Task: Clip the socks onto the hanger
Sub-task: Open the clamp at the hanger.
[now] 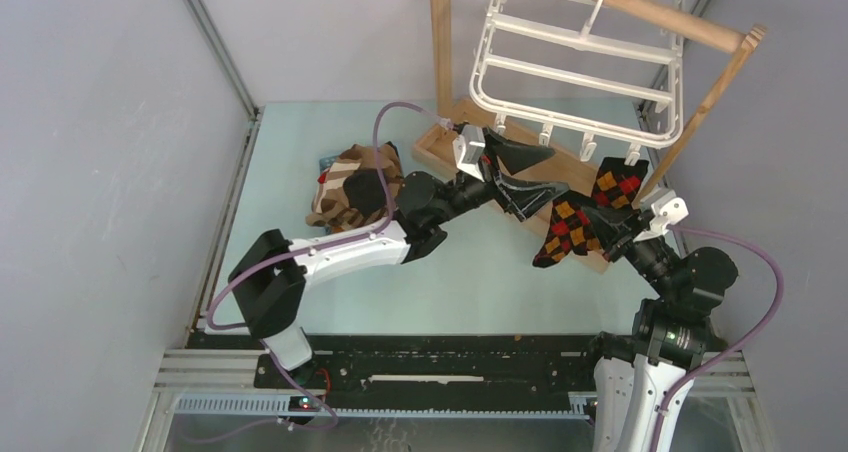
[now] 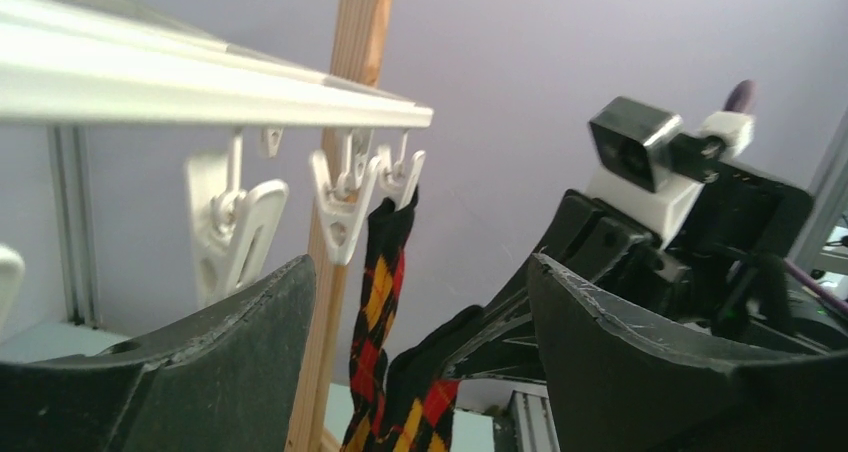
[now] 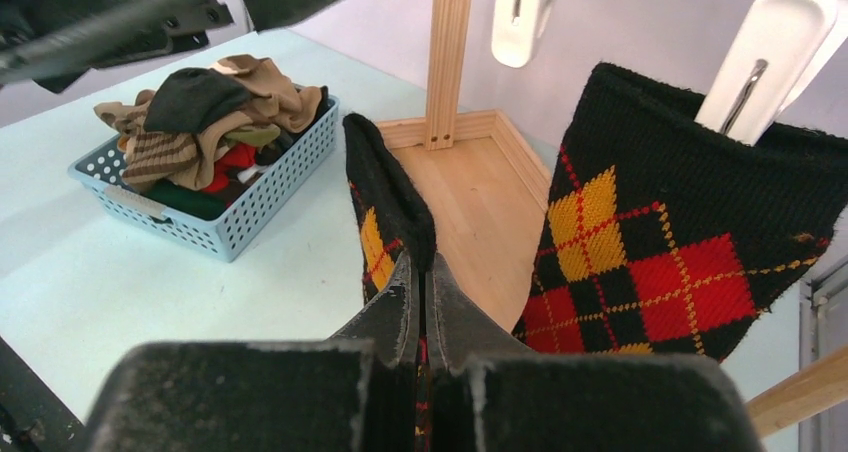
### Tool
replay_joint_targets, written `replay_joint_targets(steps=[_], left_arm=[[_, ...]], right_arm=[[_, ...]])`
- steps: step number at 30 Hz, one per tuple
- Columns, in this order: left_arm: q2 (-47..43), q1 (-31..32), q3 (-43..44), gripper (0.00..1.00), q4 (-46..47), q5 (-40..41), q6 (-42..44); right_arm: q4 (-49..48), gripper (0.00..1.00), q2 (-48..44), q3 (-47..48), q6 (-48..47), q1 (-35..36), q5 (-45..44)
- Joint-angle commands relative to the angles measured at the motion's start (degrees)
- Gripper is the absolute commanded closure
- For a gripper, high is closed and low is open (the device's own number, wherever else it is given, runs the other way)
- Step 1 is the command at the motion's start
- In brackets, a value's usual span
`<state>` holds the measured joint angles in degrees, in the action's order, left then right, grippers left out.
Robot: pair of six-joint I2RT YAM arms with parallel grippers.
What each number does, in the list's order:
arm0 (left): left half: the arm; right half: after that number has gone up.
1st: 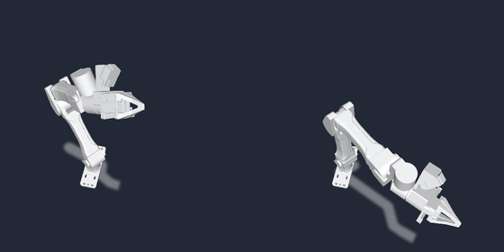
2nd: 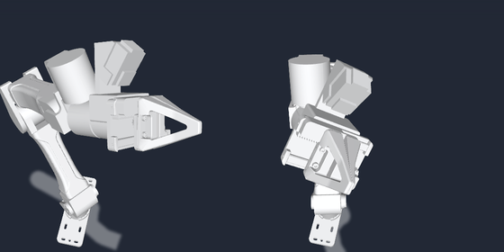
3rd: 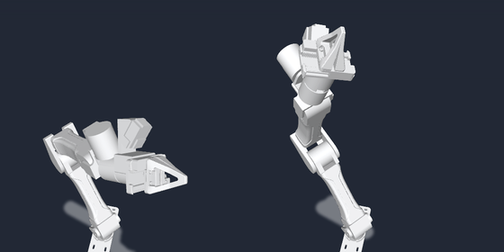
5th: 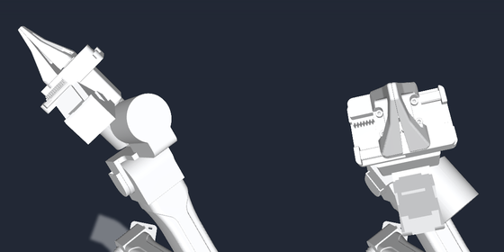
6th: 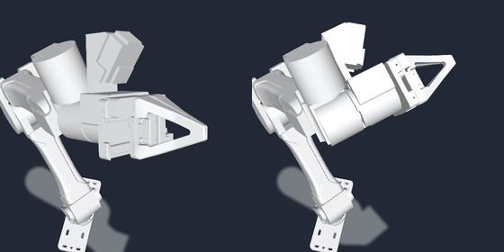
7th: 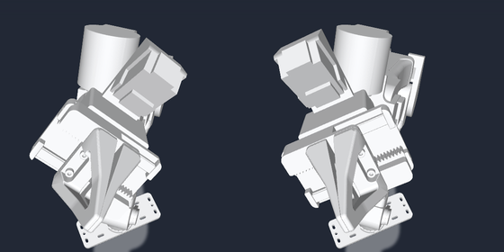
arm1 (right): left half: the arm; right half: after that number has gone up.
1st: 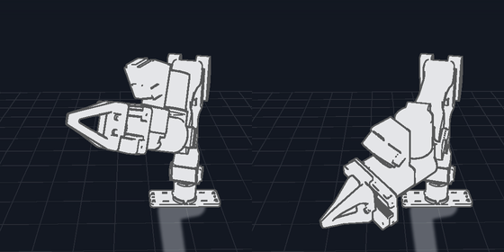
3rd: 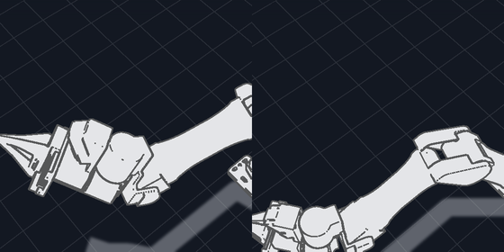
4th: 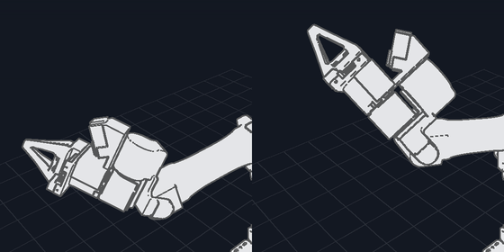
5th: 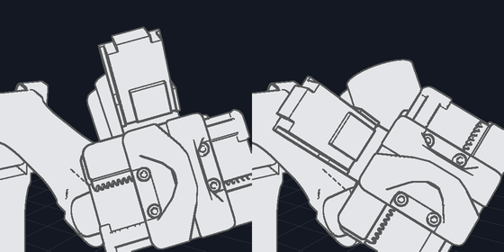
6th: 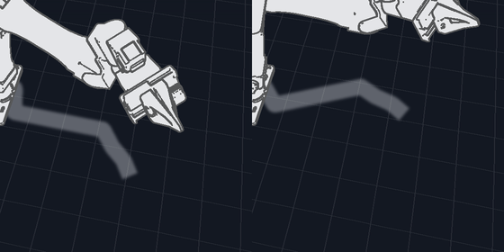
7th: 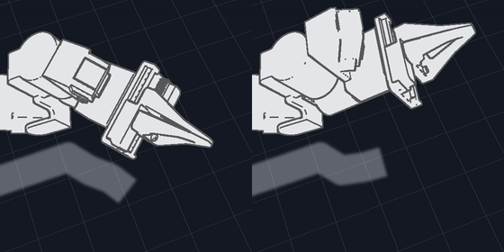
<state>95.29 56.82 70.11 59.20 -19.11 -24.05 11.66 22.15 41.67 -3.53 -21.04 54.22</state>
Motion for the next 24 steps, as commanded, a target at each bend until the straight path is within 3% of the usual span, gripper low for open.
replay_joint_targets(steps=[1, 12, 24], left_arm=[[1.85, -0.3, -0.12, 0.2, 4.87, 4.57, 0.53], [8.42, -0.97, 4.3, 0.23, 12.45, 6.82, -1.08], [13.72, -1.62, 12.52, 0.26, 13.67, 4.71, -4.75]], right_arm=[[-1.71, 1.0, 0.35, -0.04, 0.72, -0.5, -1.14], [-1.11, 1.0, 1.09, -0.1, 0.5, -0.5, -2.71], [-1.94, 1.0, 1.46, -0.69, 0.63, -0.58, -3.24]])
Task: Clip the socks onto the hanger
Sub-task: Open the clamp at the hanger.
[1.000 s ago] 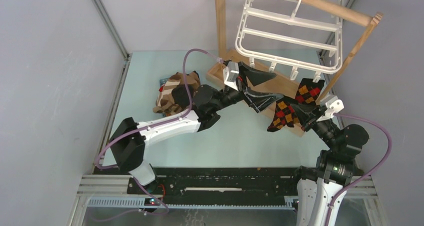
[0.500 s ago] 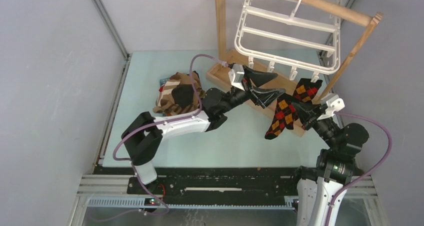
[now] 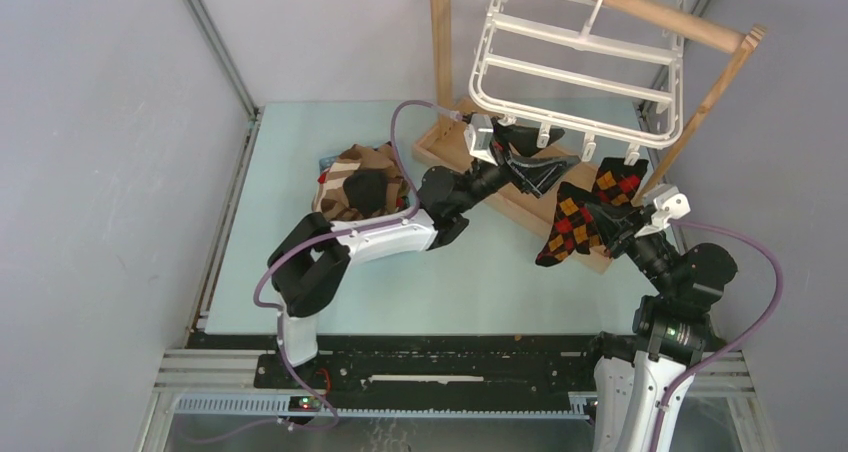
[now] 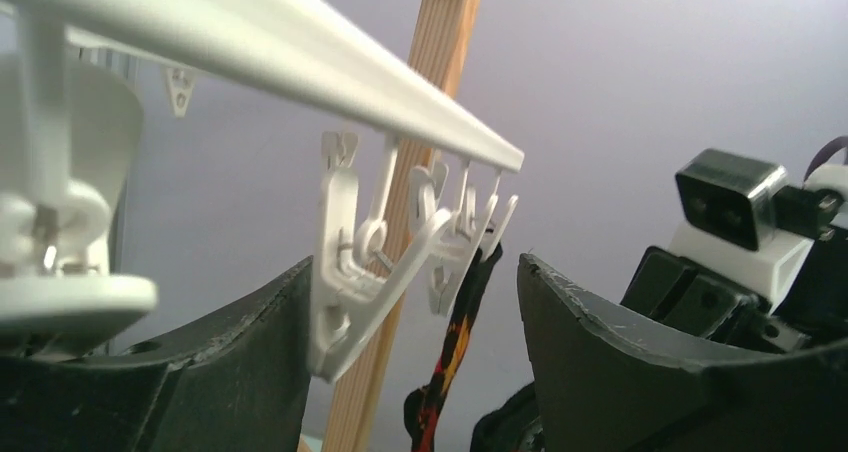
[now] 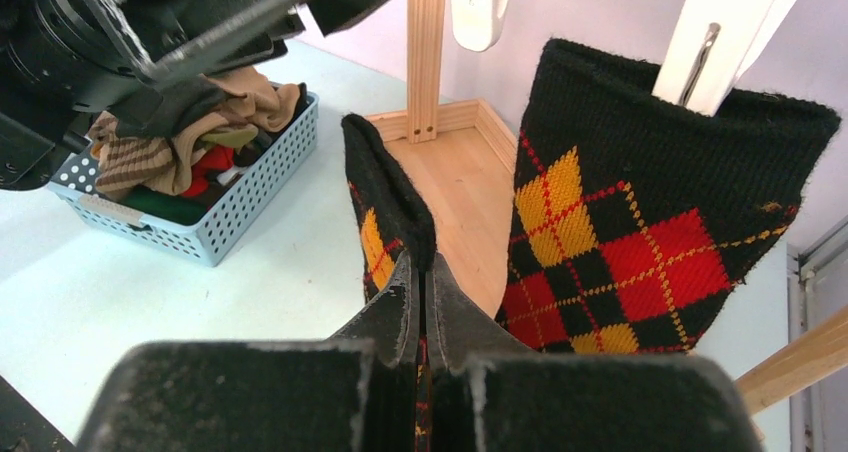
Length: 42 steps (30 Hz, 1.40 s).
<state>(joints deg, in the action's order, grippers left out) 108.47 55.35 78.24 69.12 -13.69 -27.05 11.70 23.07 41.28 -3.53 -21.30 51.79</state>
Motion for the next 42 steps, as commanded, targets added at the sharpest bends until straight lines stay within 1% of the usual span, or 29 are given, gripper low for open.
replay_joint_targets(steps=[1, 7, 22, 35, 42], left_arm=[[0.7, -0.2, 4.85, 0.26, 3.76, -0.72, -1.89], [2.28, -0.25, 7.61, 0.26, 2.73, -0.6, -2.94], [5.33, -0.16, 11.94, 0.21, 3.3, -2.06, -5.93], [6.46, 0.28, 12.6, 0.17, 5.7, -2.02, -9.72], [7.02, 0.61, 13.48, 0.17, 5.63, -2.17, -10.7]], right_arm=[[-2.1, 1.0, 0.56, -0.32, 0.7, -0.4, -0.81], [-2.97, 1.0, 0.84, -0.5, 1.16, -0.41, -0.73], [-3.86, 1.0, 0.74, -0.76, 1.07, -0.5, -0.37], [-3.98, 1.0, 1.13, -0.76, 1.65, -0.5, -0.81], [-3.33, 0.99, 0.92, -0.76, 1.07, -0.5, -0.61]])
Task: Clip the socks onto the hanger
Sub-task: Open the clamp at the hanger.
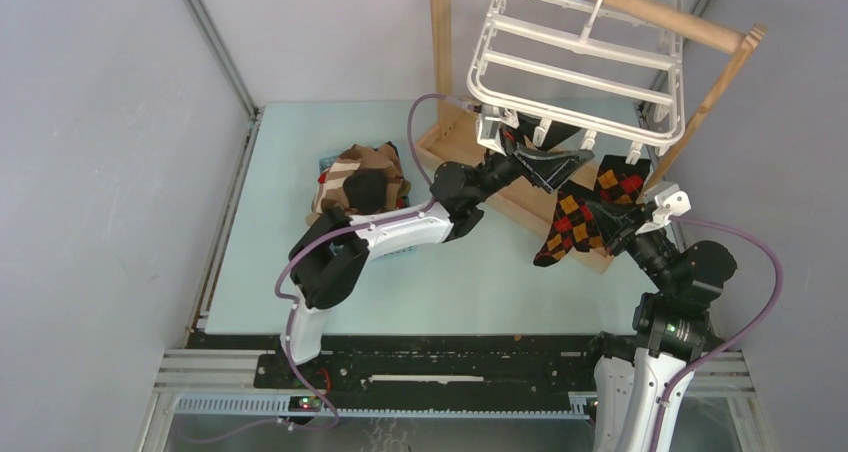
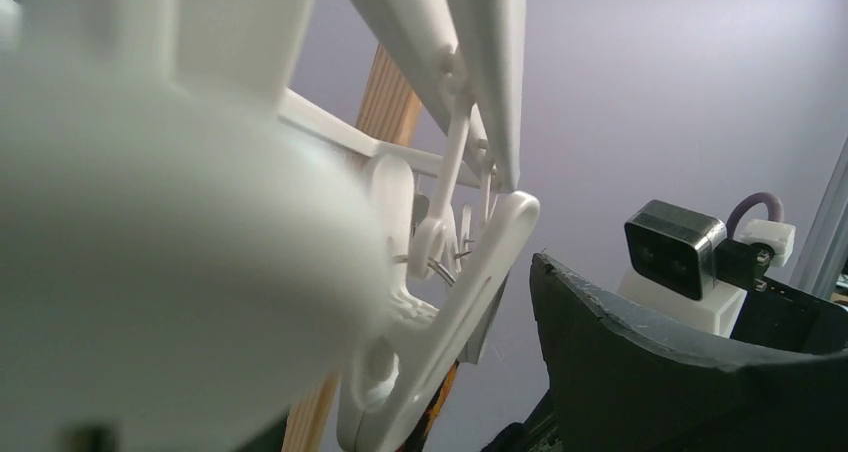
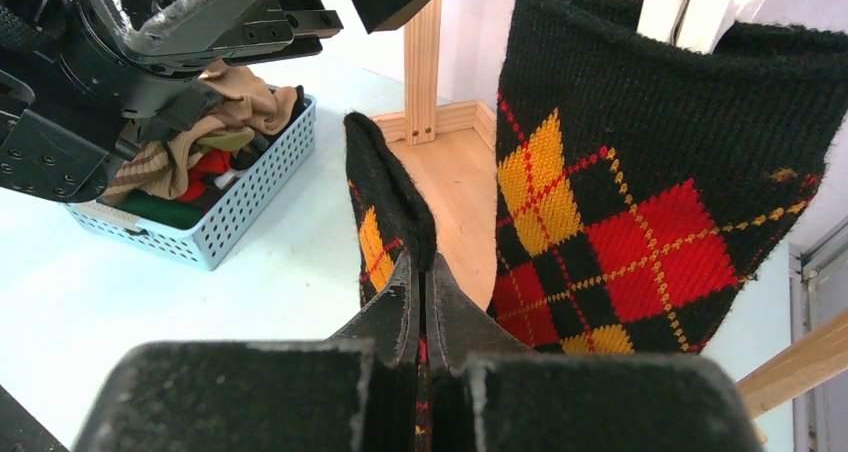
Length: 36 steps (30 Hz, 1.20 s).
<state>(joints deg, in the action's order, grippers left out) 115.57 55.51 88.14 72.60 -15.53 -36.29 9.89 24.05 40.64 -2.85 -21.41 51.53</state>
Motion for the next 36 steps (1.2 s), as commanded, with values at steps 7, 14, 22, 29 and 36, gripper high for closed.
replay_joint_targets(steps=[7, 14, 22, 29, 36], left_arm=[[1.03, 0.66, 5.34, 0.18, 2.7, 0.77, -2.74], [1.77, 0.99, 7.02, 0.22, 2.2, 1.32, -3.78], [2.46, 1.1, 8.78, 0.28, 2.11, 1.27, -4.78], [2.62, 1.1, 9.2, 0.31, 2.19, 1.03, -5.36], [2.8, 1.1, 9.99, 0.41, 2.15, 1.0, -6.01]], right_arm=[[-1.29, 0.99, -0.05, -0.13, 0.35, -0.4, 0.06], [-1.28, 1.0, -0.07, -0.13, 0.3, -0.39, -0.09], [-1.19, 1.0, -0.15, -0.17, 0.35, -0.39, 0.02], [-1.28, 1.0, -0.37, -0.14, 0.39, -0.39, 0.26], [-1.37, 1.0, -0.42, -0.13, 0.48, -0.39, 0.59]])
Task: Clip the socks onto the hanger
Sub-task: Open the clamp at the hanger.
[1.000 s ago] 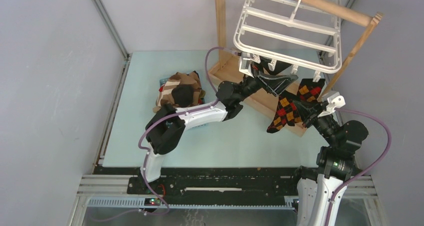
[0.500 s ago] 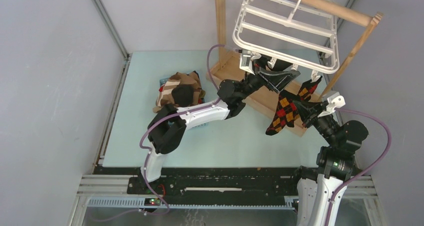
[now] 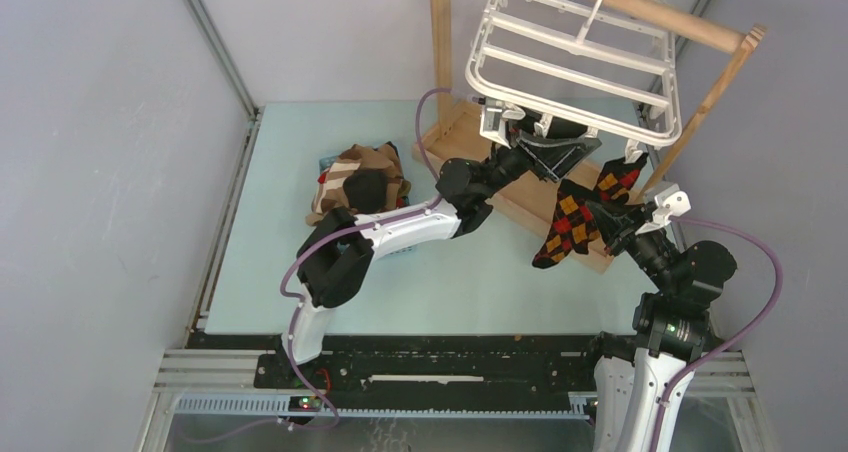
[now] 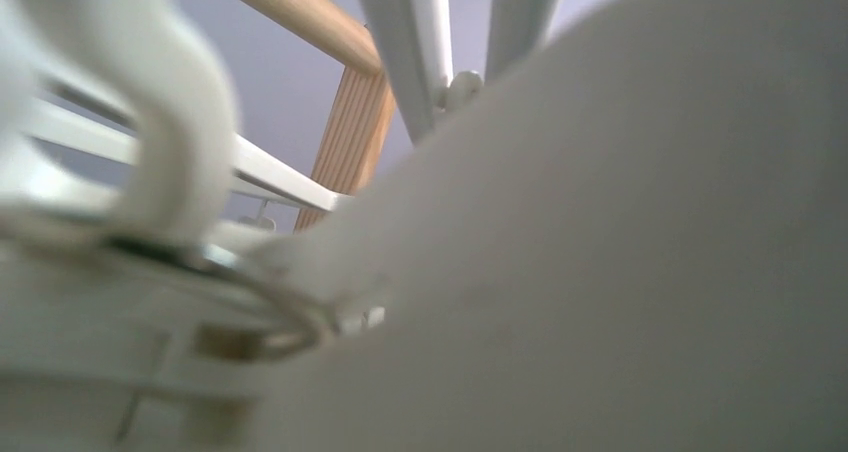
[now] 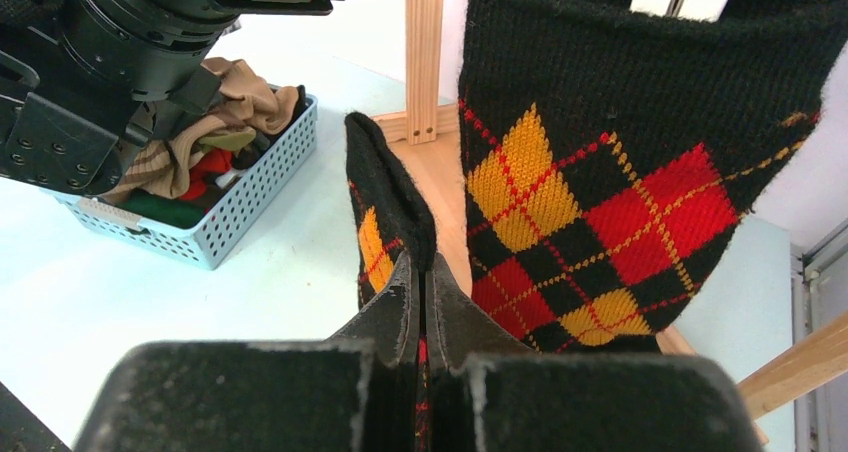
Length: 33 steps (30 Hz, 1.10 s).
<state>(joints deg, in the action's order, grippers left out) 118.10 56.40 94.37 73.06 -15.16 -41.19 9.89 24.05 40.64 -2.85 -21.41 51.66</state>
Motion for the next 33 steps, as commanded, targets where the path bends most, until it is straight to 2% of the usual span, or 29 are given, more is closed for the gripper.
replay_joint_targets(steps=[1, 10, 20, 33], left_arm=[[0.3, 0.2, 3.92, 0.43, 1.64, 0.65, -1.35], [0.47, 0.2, 4.78, 0.7, 1.46, 0.35, -2.61], [0.85, 0.11, 5.34, 0.87, 1.85, 0.17, -4.05], [0.79, -0.15, 5.84, 0.94, 3.29, -0.07, -7.35]], right_arm=[[-1.36, 1.0, -0.46, -0.13, 0.48, -0.39, 0.46], [-1.49, 1.0, -0.74, -0.13, 0.87, -0.39, 0.53], [-2.05, 1.0, -0.98, 1.57, 3.11, -0.39, 2.84], [3.19, 0.99, 3.96, 10.83, 11.39, 0.48, 2.22]])
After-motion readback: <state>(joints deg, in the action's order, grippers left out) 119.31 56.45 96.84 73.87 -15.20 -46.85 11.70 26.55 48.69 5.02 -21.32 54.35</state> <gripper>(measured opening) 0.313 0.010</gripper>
